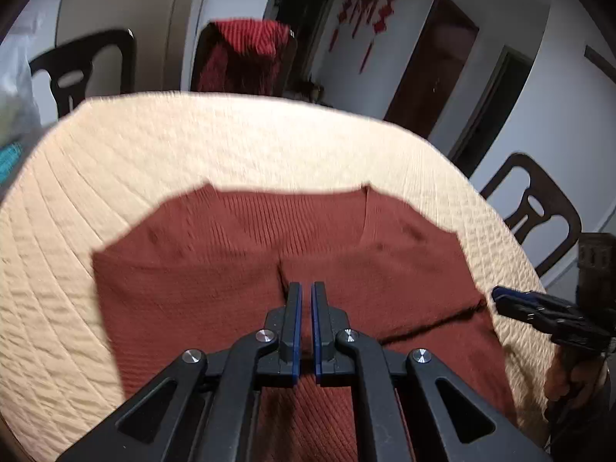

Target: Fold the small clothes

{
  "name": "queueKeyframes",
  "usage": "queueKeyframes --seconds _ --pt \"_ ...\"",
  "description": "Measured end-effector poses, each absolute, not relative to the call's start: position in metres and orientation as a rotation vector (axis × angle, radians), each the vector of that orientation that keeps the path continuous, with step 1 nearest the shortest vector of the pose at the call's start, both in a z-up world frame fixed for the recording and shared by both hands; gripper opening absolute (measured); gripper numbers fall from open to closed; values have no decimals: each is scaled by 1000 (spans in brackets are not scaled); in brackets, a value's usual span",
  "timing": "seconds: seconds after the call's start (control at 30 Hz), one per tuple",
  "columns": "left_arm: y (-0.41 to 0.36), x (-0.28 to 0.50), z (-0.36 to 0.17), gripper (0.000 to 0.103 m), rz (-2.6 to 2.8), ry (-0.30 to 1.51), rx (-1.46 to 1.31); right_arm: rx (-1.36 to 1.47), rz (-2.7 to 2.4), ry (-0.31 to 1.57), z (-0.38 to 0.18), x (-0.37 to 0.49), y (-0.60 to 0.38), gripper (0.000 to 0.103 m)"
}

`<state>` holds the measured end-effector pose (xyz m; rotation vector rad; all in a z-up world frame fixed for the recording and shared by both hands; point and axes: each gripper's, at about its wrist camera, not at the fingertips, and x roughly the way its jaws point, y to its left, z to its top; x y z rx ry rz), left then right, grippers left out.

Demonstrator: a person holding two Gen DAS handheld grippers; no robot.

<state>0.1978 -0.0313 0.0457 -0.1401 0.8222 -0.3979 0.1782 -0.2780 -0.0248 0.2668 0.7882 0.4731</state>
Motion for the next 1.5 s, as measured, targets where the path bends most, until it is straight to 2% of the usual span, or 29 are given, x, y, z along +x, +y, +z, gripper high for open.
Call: queueKeyframes --seconds 0.13,0.17,0.2,0.37,0.67,0.83,0.97,1.2,1.27,1.43,1.5 --pt "-44 204 55 6 -404 805 -122 241 415 874 -46 210 -276 21" --pt "-51 206 52 7 -412 814 -105 248 405 888 -50 215 -276 13" --pt "-56 210 47 7 -419 828 -90 250 403 881 -49 218 -278 12" --pt "-68 226 11 7 -399 905 -51 227 363 835 -35 231 -283 12" --pt "-64 226 10 7 -391 888 -58 234 324 865 -47 276 -292 12" --pt "-62 199 23 7 -416 844 -31 185 355 837 -33 244 -285 13" --pt "-68 191 14 7 -421 882 -3 142 394 853 -39 215 -276 13" --pt "-64 178 23 8 -387 860 8 118 361 843 -39 200 -278 14" --pt "-61 167 30 12 -382 837 14 108 374 826 -32 190 -276 14" --pt "-51 139 44 31 -342 787 1 94 383 787 -23 167 -271 18" --pt "-44 125 50 33 -338 763 -24 93 390 768 -18 157 -269 23"
